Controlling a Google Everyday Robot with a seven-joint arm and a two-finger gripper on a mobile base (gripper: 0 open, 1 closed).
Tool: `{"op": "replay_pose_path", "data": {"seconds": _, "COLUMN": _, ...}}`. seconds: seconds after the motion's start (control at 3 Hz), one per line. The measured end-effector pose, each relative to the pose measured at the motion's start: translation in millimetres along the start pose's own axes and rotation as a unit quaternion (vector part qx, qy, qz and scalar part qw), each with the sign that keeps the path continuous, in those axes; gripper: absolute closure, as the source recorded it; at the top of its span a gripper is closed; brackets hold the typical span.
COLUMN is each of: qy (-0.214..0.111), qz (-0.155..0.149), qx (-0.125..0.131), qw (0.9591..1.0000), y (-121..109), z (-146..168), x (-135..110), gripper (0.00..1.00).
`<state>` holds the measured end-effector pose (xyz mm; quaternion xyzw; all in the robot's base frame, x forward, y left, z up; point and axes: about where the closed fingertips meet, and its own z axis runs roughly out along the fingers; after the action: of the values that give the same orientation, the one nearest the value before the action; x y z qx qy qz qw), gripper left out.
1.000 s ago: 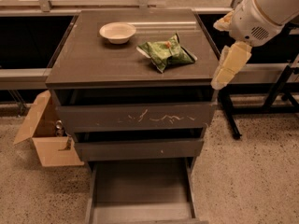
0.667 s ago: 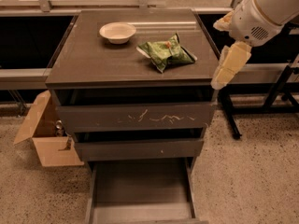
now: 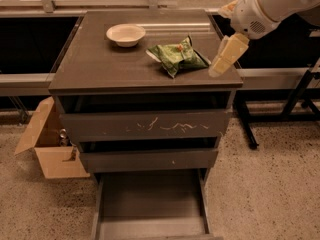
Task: Place green jalapeno chip bag into bottom drawer
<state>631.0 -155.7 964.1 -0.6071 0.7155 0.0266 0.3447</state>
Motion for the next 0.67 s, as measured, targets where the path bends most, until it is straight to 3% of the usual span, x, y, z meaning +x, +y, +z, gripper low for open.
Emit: {"op": "replay_pose_path", "data": {"seconds": 0.67, "qy": -0.031, "qz": -0.013, "qx": 0.009, "qw": 0.9994, "y": -37.8, "z": 60.5, "x": -18.9, "gripper": 0.00}}
